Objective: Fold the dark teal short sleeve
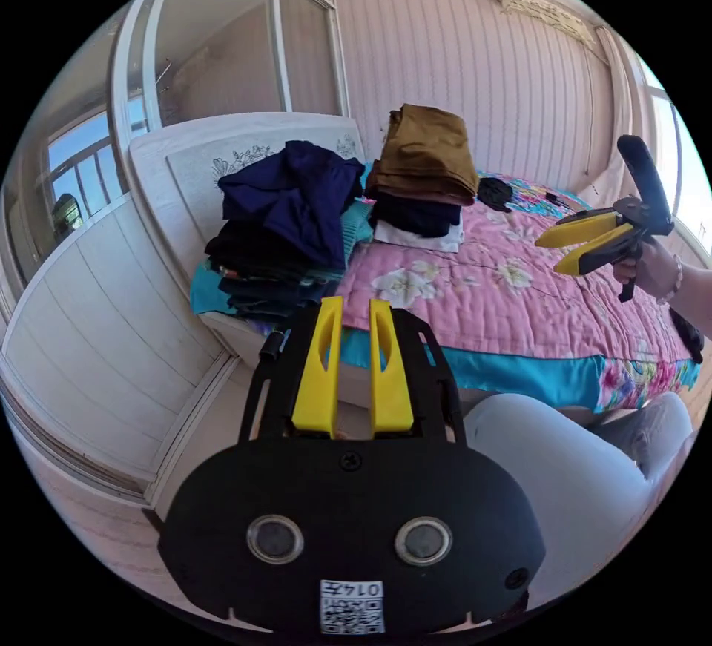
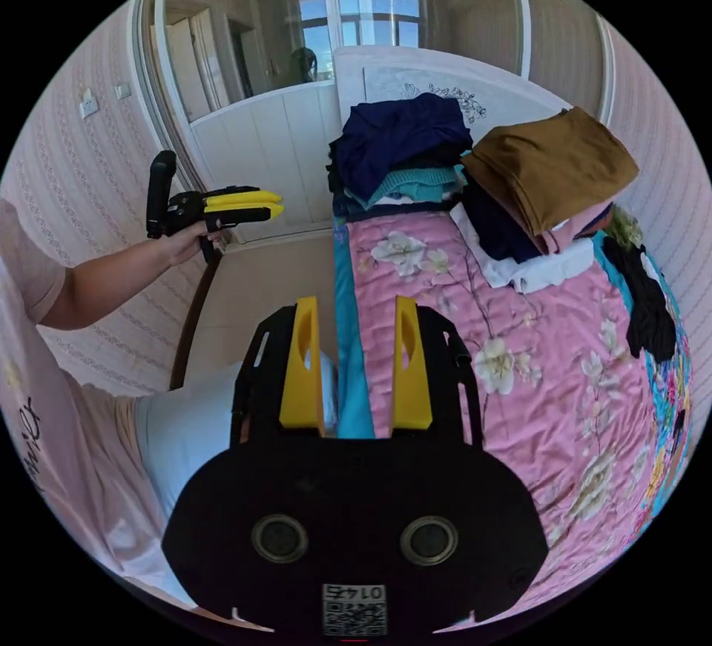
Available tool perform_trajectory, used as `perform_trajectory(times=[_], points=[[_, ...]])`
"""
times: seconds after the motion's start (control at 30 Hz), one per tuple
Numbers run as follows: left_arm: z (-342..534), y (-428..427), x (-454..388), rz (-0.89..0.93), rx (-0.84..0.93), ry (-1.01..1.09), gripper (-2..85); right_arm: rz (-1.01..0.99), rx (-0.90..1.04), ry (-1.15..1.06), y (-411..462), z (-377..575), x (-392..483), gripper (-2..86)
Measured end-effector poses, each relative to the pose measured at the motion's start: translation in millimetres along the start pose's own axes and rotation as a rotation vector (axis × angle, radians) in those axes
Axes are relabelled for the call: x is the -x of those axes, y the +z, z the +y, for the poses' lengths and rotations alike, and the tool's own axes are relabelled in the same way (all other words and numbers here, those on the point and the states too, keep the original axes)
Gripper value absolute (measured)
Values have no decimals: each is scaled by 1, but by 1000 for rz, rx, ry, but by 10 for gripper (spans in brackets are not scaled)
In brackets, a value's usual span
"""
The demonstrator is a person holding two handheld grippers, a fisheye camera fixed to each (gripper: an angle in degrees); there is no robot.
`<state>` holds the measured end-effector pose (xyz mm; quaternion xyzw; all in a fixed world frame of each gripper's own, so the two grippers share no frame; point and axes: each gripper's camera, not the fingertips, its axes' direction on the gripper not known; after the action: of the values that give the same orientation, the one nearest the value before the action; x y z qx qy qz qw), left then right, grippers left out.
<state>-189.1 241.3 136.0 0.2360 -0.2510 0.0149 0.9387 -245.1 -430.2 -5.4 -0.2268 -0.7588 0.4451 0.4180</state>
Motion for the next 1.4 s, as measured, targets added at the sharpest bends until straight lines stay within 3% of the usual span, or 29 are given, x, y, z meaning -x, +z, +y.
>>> perform_trajectory(times=[0.17, 0.33, 0.47, 0.6, 0.87, 1.23, 1.4], points=[[-11, 6, 84, -63, -125, -83, 60, -103, -16, 56, 87, -90, 1, 135], [-31, 39, 131, -47, -89, -95, 69, -213, -26, 237, 170, -149, -7, 128], [-43, 69, 156, -89, -30, -111, 78, -173, -28, 363, 208, -157, -14, 109], [-47, 84, 183, -81, 4, -180, 71, -229, -6, 394, 215, -157, -15, 13], [-55, 49, 199, -61, -82, -107, 0, -253, -128, 309, 136, -126, -26, -4], [-123, -80, 183, 15, -413, 5, -7, -188, -625, 216, -144, -18, -43, -4], [-167, -94, 144, 150, -445, 65, -9, -176, -680, 245, -224, 70, -31, -5]])
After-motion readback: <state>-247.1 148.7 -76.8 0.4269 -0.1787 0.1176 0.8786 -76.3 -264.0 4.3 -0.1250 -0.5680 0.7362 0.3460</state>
